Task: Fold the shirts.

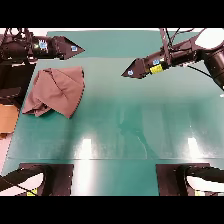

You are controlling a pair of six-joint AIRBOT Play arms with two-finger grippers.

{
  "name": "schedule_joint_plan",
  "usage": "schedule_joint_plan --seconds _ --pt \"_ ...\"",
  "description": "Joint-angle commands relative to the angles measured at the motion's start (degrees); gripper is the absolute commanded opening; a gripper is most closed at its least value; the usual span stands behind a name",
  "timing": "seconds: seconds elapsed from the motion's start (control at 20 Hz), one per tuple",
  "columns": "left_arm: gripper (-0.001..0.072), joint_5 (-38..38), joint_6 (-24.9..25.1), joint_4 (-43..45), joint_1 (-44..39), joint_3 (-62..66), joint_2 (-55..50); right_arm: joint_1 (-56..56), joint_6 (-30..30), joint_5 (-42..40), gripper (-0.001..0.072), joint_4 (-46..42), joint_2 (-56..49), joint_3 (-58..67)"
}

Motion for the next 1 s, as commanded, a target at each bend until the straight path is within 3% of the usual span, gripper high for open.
schedule_joint_plan --seconds 0.0,0.7,0.95 --pt "0.0021 -0.07 0.02 0.07 0.02 0.0 -0.02 0.0 0.02 0.0 0.002 0.15 -0.02 -0.17" --pt "0.0021 4.2 -0.13 -3.34 0.02 0.02 0.0 0.0 0.04 -0.07 0.002 0.07 -0.11 -0.35" --pt "0.0022 2.05 -0.04 -3.56 0.04 0.02 0.0 0.0 0.07 1.84 0.002 0.48 -0.09 -0.35"
